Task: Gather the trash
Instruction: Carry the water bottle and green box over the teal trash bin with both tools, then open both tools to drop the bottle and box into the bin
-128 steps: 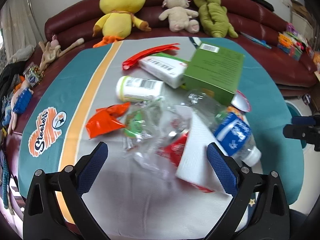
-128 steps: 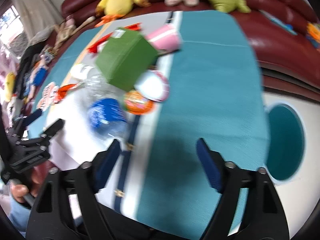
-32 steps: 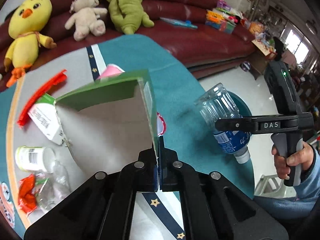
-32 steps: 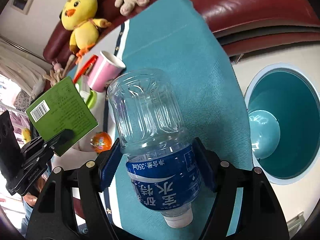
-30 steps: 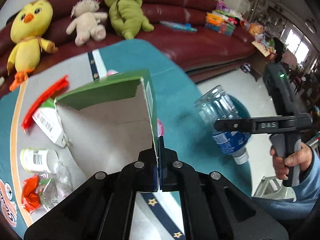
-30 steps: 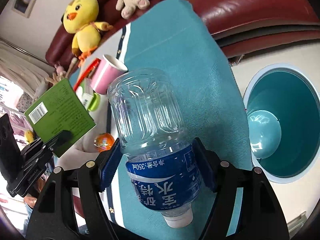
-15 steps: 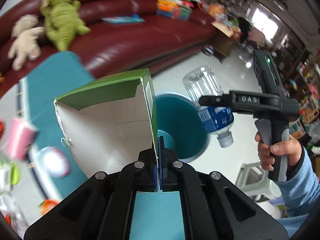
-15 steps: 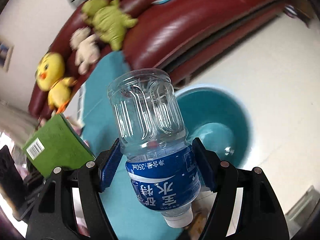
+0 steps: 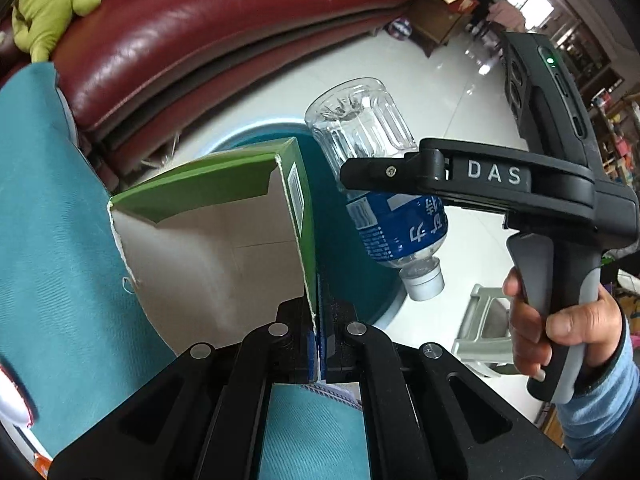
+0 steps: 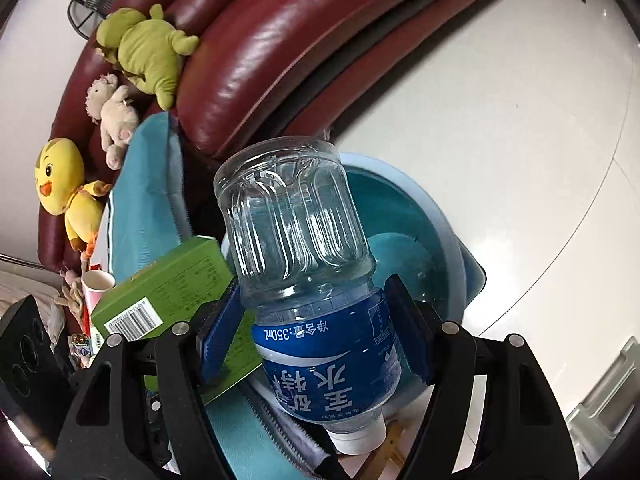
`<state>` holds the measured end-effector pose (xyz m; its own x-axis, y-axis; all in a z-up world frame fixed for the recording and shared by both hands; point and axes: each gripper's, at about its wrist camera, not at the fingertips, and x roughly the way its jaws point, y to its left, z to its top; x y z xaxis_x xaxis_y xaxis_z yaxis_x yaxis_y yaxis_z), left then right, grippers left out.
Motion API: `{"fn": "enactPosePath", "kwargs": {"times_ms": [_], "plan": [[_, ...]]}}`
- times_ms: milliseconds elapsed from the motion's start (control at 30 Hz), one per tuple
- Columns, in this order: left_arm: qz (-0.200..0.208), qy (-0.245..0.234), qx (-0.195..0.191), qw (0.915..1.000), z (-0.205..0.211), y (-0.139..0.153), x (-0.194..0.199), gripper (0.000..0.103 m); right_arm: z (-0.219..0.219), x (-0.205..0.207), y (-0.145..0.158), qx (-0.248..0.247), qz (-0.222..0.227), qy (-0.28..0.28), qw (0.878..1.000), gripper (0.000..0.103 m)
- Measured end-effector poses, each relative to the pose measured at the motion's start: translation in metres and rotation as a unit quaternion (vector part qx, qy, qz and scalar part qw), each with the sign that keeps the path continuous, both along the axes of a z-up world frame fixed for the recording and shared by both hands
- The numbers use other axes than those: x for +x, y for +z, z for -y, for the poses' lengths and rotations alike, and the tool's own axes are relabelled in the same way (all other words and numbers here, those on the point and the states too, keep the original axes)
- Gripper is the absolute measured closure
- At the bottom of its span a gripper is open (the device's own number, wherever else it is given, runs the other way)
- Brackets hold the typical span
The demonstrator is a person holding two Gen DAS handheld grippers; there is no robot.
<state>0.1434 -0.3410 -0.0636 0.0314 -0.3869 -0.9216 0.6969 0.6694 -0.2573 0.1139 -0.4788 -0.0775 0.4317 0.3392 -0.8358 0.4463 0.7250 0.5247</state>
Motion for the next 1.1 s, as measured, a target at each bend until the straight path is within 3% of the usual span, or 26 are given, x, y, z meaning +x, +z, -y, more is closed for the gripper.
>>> {"fn": "enactPosePath", "kwargs": {"times_ms": [67,200,500,800,1100], "plan": [[-0.004,0.004,0.009,0.9999,0.001,-0.005,0.002,0.099,-0.001,0.003,-0.007,0.007,-0.010,0.000,1.000,0.035],[-0.002,0.010,0.018,0.9998,0.001,-0.008,0.003,0.087,0.000,0.002,-0.009,0.012,-0.012,0.001,1.000,0.033],[0.016,0.027,0.009,0.9995,-0.015,0.004,-0.003,0.043,0.003,-0.008,0.003,-0.006,-0.011,-0.006,1.000,0.029],[0.032,0.040,-0.015,0.9986,-0.032,0.028,-0.012,0.034,0.012,-0.031,0.020,-0.025,-0.015,-0.027,0.999,0.025],[0.048,0.063,-0.034,0.9963,-0.071,0.051,-0.024,0.021,-0.007,-0.043,0.042,-0.056,-0.024,-0.010,0.998,0.025]]}}
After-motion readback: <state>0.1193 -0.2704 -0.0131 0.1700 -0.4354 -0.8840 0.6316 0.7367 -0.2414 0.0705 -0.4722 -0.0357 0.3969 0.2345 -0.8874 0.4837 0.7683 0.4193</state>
